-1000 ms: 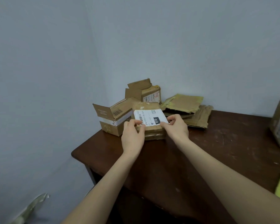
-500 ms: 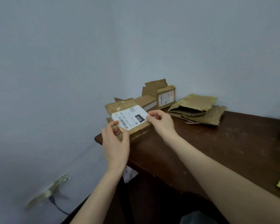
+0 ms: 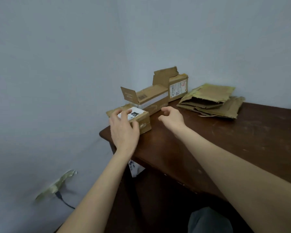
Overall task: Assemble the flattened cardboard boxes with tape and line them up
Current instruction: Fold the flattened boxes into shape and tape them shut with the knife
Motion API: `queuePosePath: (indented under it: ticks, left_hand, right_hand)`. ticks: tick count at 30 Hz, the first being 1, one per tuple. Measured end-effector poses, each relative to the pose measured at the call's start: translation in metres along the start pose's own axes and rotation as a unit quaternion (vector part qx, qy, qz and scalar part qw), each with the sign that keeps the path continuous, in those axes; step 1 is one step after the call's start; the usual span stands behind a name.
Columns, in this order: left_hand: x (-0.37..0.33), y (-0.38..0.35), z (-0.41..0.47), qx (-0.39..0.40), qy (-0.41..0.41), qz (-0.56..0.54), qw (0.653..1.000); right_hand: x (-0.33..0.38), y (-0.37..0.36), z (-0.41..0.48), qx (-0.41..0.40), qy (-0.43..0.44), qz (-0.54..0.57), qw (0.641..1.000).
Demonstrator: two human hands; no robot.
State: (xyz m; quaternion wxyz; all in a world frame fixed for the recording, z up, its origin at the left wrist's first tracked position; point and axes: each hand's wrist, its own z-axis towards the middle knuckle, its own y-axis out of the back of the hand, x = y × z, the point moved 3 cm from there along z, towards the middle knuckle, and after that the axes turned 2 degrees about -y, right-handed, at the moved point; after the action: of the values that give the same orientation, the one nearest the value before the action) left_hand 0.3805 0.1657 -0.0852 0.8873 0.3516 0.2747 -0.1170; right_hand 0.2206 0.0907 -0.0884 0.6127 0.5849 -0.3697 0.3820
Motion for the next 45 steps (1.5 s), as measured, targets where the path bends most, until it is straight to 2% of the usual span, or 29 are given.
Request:
queuePosePath:
  ticks: [2, 9, 12, 14, 18, 21, 23, 25, 30, 32, 35, 39, 42, 43, 45]
  left_hand:
    - [-0.028, -0.015, 0.002, 0.018, -0.060, 0.004, 0.998]
    - [-0.140, -0.133, -0.003, 0.245, -0.109, -0.065, 0.961]
    - [-0.176, -0.178, 0.007, 0.287, -0.109, -0.092, 0.947]
    - [-0.188, -0.205, 0.021, 0.302, -0.103, -0.086, 0.944]
    - [-0.187, -0.253, 0.050, 0.301, -0.075, -0.065, 0.949]
    - [-0.177, -0.274, 0.055, 0.319, -0.056, -0.067, 0.944]
    - [-0.173, -0.274, 0.052, 0.327, -0.061, -0.094, 0.938]
    - [-0.167, -0.269, 0.055, 0.300, -0.046, -0.128, 0.944]
    - [-0.154, -0.246, 0.085, 0.174, 0.069, -0.207, 0.960]
    - [-0.156, -0.228, 0.092, 0.142, 0.078, -0.218, 0.963]
    - [-0.161, -0.202, 0.093, 0.125, 0.069, -0.268, 0.953]
    - [-0.177, -0.168, 0.065, 0.216, 0.048, -0.337, 0.915]
    - [-0.181, -0.144, 0.034, 0.277, 0.018, -0.358, 0.891]
    - [-0.181, -0.140, 0.025, 0.294, -0.002, -0.350, 0.889]
    - [-0.179, -0.131, 0.002, 0.326, -0.045, -0.335, 0.883]
  right_hand:
    - [-0.009, 0.016, 0.003, -0.036, -0.006, -0.020, 0.999]
    - [-0.059, 0.120, 0.027, -0.194, -0.056, -0.031, 0.979]
    - [-0.082, 0.167, 0.048, -0.269, -0.103, 0.007, 0.958]
    - [-0.095, 0.186, 0.066, -0.282, -0.127, 0.051, 0.950]
    - [-0.115, 0.192, 0.109, -0.240, -0.181, 0.185, 0.936]
    - [-0.124, 0.179, 0.136, -0.177, -0.224, 0.361, 0.888]
    - [-0.124, 0.174, 0.144, -0.170, -0.232, 0.404, 0.868]
    - [-0.124, 0.173, 0.147, -0.176, -0.219, 0.434, 0.856]
    - [-0.101, 0.187, 0.130, -0.158, -0.137, 0.524, 0.826]
    - [-0.090, 0.197, 0.114, -0.155, -0.119, 0.517, 0.833]
    - [-0.082, 0.213, 0.081, -0.154, -0.101, 0.453, 0.872]
    - [-0.083, 0.223, 0.021, -0.121, -0.091, 0.383, 0.911]
    - [-0.084, 0.230, -0.032, -0.105, -0.049, 0.204, 0.972]
    - [-0.084, 0.231, -0.045, -0.093, -0.035, 0.143, 0.985]
    - [-0.085, 0.234, -0.070, -0.086, -0.012, 0.087, 0.992]
